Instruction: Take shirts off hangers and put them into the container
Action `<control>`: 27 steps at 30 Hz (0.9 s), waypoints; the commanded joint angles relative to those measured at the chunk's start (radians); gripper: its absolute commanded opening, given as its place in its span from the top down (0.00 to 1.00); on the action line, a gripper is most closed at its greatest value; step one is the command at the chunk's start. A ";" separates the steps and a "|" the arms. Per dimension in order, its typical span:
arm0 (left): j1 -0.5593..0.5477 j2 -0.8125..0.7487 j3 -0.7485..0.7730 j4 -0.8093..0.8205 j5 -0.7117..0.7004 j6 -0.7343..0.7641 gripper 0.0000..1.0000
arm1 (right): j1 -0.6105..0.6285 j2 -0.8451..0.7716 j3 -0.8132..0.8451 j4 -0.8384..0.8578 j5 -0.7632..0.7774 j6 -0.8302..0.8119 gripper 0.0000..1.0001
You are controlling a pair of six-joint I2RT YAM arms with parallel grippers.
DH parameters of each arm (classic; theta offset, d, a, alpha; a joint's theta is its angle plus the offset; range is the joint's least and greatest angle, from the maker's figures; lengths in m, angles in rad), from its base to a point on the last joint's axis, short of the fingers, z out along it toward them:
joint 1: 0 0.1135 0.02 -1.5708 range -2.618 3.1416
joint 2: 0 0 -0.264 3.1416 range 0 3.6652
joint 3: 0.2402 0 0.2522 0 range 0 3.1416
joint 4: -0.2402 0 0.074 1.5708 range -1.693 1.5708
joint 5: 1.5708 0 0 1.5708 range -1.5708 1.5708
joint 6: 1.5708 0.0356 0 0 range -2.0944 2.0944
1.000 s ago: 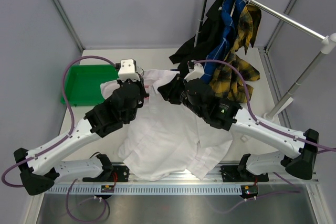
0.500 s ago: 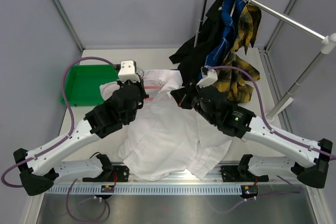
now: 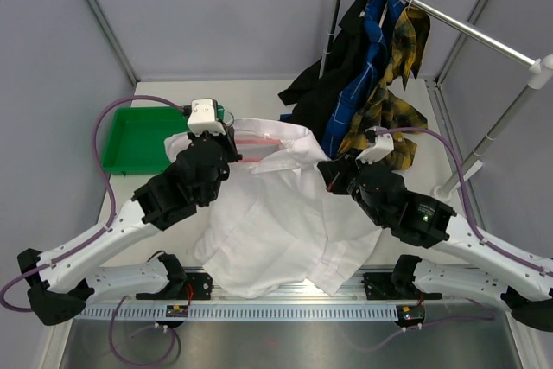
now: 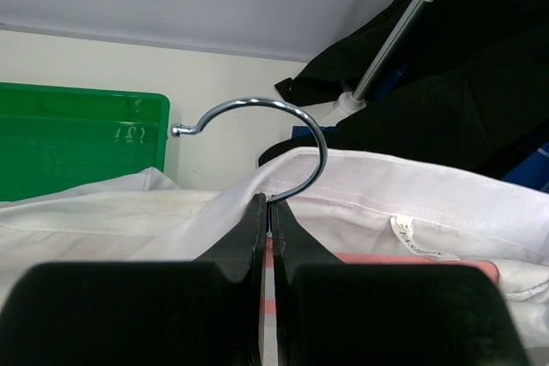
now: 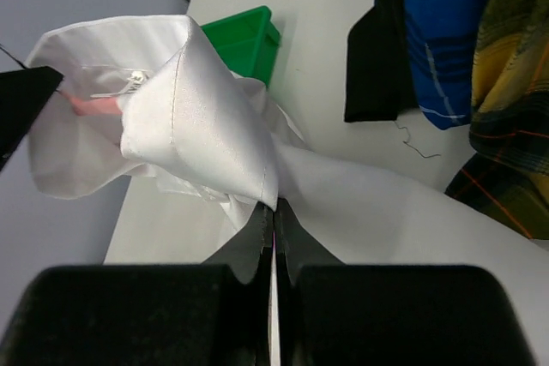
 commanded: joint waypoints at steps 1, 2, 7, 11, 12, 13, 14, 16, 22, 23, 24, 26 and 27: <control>0.004 -0.037 0.005 0.109 -0.046 0.005 1.00 | 0.009 -0.032 -0.007 -0.045 0.131 -0.040 1.00; 0.004 -0.040 0.006 0.109 -0.051 0.010 1.00 | 0.009 -0.038 -0.007 -0.059 0.139 -0.051 1.00; 0.004 -0.032 0.002 0.117 -0.045 0.012 1.00 | 0.010 -0.002 0.060 -0.074 0.087 -0.149 0.91; 0.004 0.005 0.016 0.105 -0.022 0.005 1.00 | 0.009 0.075 0.163 -0.093 0.019 -0.210 0.74; 0.002 0.009 0.014 0.105 -0.017 0.002 1.00 | 0.009 0.090 0.205 -0.097 -0.008 -0.221 0.64; 0.004 0.011 0.013 0.103 -0.016 0.001 1.00 | 0.009 0.107 0.227 -0.105 -0.019 -0.238 0.59; 0.004 0.012 0.013 0.105 -0.017 0.001 1.00 | 0.009 0.135 0.247 -0.108 -0.028 -0.247 0.55; 0.002 0.015 0.009 0.103 -0.023 0.002 1.00 | 0.009 0.163 0.302 -0.126 -0.045 -0.264 0.45; 0.002 0.026 0.005 0.105 -0.030 0.005 1.00 | 0.009 0.288 0.463 -0.212 -0.033 -0.287 0.30; 0.002 0.028 0.005 0.106 -0.030 0.005 1.00 | 0.007 0.307 0.483 -0.227 -0.028 -0.287 0.28; 0.002 0.029 0.005 0.105 -0.031 0.005 1.00 | 0.009 0.325 0.526 -0.261 -0.010 -0.285 0.27; 0.002 0.032 0.003 0.105 -0.034 0.007 1.00 | 0.010 0.377 0.563 -0.309 0.007 -0.281 0.26; 0.002 0.032 0.003 0.103 -0.034 0.007 1.00 | 0.010 0.394 0.597 -0.327 0.034 -0.279 0.25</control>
